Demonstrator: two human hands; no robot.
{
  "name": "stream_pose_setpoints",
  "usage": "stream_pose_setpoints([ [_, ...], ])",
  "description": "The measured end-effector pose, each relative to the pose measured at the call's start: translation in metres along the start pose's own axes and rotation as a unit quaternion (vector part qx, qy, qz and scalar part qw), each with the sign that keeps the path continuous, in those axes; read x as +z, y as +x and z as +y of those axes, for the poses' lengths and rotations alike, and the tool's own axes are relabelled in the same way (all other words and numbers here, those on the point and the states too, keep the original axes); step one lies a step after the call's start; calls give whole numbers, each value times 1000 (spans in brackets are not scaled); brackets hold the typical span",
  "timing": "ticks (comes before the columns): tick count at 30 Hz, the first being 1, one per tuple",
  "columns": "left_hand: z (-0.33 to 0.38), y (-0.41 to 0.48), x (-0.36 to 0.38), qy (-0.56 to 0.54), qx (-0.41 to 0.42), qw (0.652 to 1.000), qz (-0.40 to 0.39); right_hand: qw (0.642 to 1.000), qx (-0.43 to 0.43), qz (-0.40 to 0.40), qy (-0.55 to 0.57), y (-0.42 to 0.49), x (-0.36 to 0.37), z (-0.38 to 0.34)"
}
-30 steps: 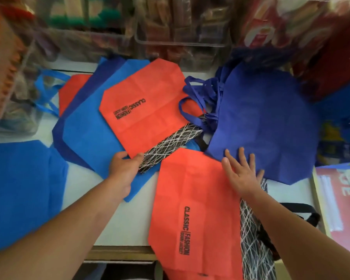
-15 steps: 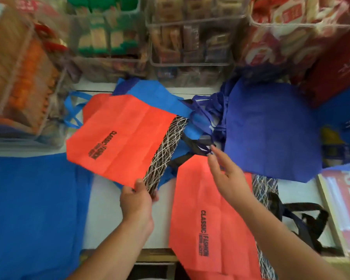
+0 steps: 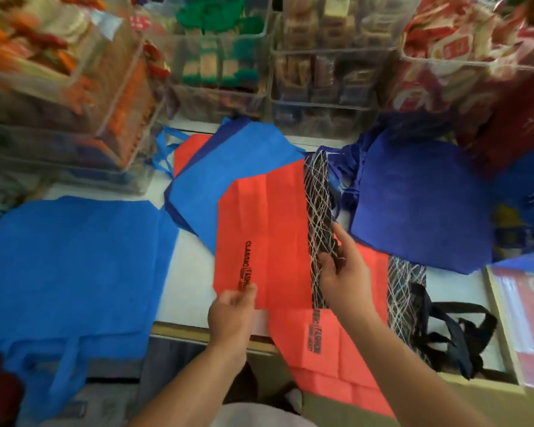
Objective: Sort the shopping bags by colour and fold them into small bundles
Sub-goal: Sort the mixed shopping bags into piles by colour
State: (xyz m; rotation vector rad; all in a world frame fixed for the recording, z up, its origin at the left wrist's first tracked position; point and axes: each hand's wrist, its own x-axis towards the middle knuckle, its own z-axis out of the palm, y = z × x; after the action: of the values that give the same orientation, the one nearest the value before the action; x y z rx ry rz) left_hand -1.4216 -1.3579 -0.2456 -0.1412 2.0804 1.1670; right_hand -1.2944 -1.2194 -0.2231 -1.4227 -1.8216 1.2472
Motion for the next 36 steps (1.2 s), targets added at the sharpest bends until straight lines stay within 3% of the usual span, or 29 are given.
stream_pose_setpoints([
  [2,-8,-2,-6,23,48,998,41,998,-53,13,-37,-21,-21,7],
  [5,-23,-7,-2,104,107,989,17,995,-67,56,-49,-55,-59,28],
  [10,-69,-21,20,168,99,972,-130,988,108,78,-81,-104,-123,101],
  [12,-91,-17,33,194,86,963,-167,975,178,35,-125,-107,-137,124],
  [14,-109,-9,46,213,87,956,-185,941,235,-49,-239,-104,-137,134],
  [16,-109,-15,49,226,96,949,-198,909,196,-71,-360,-104,-125,138],
  [17,-102,-24,47,233,105,945,-204,912,151,-59,-378,-105,-115,136],
  [19,-91,-33,40,236,111,944,-201,934,69,-74,-342,-107,-90,124],
  [21,-82,-30,30,233,101,949,-188,950,40,-137,-279,-105,-61,109],
  [24,-61,-6,7,225,77,959,-153,953,18,-192,-234,-95,-21,92],
  [29,-10,54,-21,161,9,983,-83,949,-6,-198,-245,-53,18,70],
  [32,5,86,-22,92,-34,991,-88,940,17,-209,-268,-25,33,61],
  [36,12,117,-12,-19,-68,991,-117,906,69,-292,-300,-14,46,63],
])
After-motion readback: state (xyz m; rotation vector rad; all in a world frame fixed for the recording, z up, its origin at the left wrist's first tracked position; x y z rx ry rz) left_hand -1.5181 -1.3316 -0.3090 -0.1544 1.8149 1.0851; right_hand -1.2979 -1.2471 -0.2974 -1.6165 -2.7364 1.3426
